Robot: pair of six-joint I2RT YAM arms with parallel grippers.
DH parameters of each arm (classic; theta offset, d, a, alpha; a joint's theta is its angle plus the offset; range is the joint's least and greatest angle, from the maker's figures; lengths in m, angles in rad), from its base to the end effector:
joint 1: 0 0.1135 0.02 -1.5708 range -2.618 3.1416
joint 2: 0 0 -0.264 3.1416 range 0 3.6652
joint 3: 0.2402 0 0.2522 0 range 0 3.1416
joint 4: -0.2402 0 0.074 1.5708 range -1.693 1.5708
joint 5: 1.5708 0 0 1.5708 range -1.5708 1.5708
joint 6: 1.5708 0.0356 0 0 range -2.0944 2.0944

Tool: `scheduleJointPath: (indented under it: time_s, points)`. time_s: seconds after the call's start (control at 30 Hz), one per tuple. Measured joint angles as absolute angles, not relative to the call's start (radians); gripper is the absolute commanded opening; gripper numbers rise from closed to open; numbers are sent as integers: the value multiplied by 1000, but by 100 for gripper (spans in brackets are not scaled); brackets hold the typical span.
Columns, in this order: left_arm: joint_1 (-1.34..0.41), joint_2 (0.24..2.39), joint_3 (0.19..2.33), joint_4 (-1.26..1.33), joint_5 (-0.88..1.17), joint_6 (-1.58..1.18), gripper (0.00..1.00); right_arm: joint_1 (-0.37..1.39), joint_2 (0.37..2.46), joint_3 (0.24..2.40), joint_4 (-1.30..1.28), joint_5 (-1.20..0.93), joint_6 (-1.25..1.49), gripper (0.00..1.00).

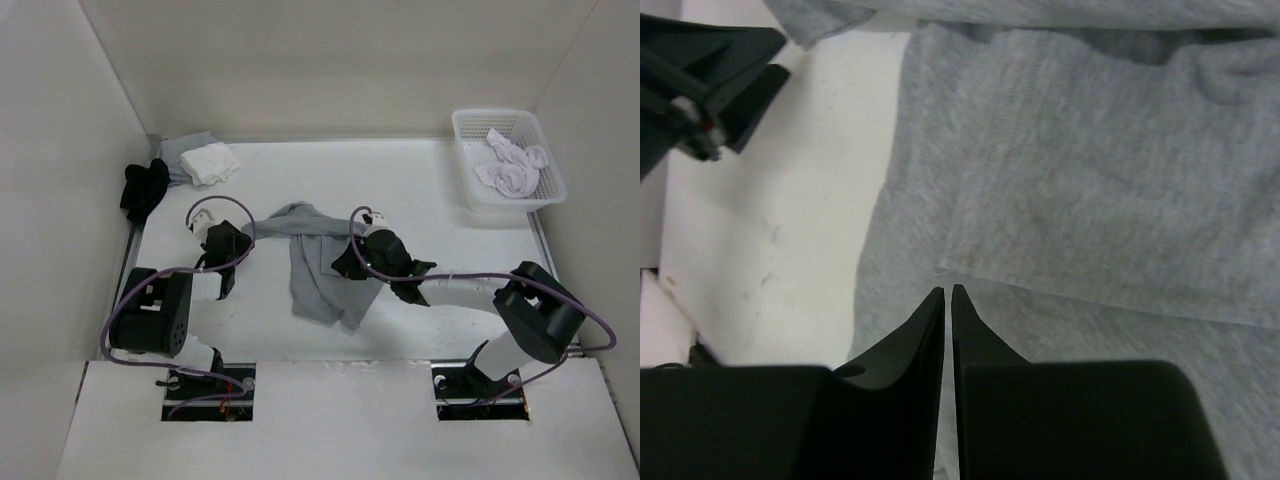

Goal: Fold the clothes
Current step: Flatten the tank top out

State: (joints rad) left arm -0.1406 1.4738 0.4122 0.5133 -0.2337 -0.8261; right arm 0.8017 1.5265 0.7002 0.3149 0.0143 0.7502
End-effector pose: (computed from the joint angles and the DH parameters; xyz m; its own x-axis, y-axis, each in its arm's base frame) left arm 0.2575 -0.0281 0.1350 -0.3061 -0.6791 -0.6672 -0.4197 0.7253 -0.5457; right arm 0.2187 0.2253 0.1841 -0.7329 0.2230 -0.6427 -0.2872 0.7550 0.5894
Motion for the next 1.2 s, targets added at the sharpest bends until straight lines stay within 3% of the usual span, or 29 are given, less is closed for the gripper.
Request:
scheduleJointPath:
  time_s: [0.3, 0.77, 0.83, 0.97, 1.2]
  points:
    - [-140, 1575, 467, 580, -231, -743, 35, 827, 1520, 646, 423, 1, 765, 12]
    - [-140, 1628, 538, 560, -231, -685, 9, 833, 1480, 621, 465, -8, 773, 13]
    - [-140, 1629, 540, 560, -231, -683, 5, 834, 1480, 621, 465, -7, 776, 16]
    - [-140, 1631, 540, 560, -227, -686, 1, 838, 1479, 613, 466, 1, 781, 32]
    - [-203, 1475, 499, 489, -204, -735, 1, 839, 1472, 575, 421, 61, 799, 37]
